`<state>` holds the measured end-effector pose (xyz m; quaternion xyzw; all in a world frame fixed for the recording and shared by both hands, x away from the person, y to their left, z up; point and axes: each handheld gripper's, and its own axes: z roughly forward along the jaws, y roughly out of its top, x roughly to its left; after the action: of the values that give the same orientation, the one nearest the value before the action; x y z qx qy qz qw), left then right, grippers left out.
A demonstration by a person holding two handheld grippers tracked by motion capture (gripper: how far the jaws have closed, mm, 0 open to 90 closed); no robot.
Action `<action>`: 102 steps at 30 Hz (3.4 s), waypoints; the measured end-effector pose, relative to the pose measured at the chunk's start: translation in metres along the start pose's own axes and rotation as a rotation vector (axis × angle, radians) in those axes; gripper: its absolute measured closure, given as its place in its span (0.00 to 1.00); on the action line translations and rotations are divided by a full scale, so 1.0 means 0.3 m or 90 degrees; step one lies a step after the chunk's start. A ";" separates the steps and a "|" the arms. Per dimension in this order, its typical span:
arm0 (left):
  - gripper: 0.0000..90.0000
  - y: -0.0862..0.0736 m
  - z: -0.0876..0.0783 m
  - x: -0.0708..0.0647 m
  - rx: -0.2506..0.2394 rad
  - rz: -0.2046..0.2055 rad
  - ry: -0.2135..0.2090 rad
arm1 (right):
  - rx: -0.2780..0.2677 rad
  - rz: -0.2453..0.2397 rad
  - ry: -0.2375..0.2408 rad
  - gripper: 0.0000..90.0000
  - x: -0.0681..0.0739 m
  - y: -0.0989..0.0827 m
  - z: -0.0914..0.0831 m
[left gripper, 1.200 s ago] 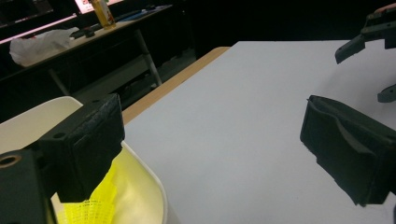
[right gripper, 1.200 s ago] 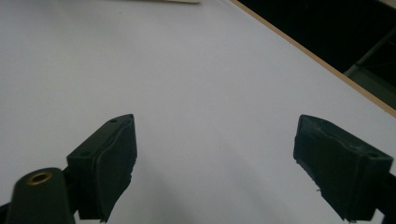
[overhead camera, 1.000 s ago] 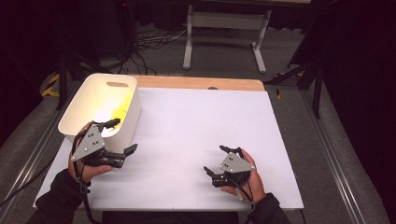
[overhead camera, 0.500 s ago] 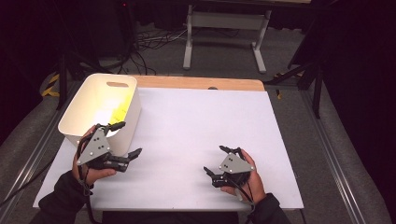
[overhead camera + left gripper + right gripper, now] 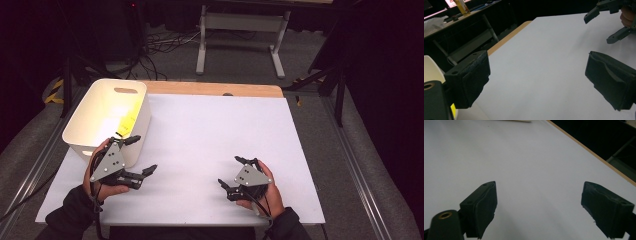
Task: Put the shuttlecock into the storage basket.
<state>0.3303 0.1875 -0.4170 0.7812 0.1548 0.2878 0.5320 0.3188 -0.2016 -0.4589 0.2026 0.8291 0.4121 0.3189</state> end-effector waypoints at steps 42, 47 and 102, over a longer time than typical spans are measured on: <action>0.07 -0.157 0.027 -0.045 0.082 0.029 -0.024 | -0.002 -0.012 0.003 0.16 0.013 0.002 -0.001; 0.07 -0.178 0.018 -0.047 0.084 0.015 -0.023 | -0.002 -0.014 0.004 0.16 0.015 0.002 -0.001; 0.03 -0.294 -0.127 -0.016 0.108 -0.058 0.020 | -0.011 -0.004 0.006 0.15 0.018 -0.019 -0.026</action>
<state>0.3088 0.2472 -0.4892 0.8111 0.2225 0.2609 0.4738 0.3091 -0.2061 -0.4620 0.1954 0.8277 0.4194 0.3176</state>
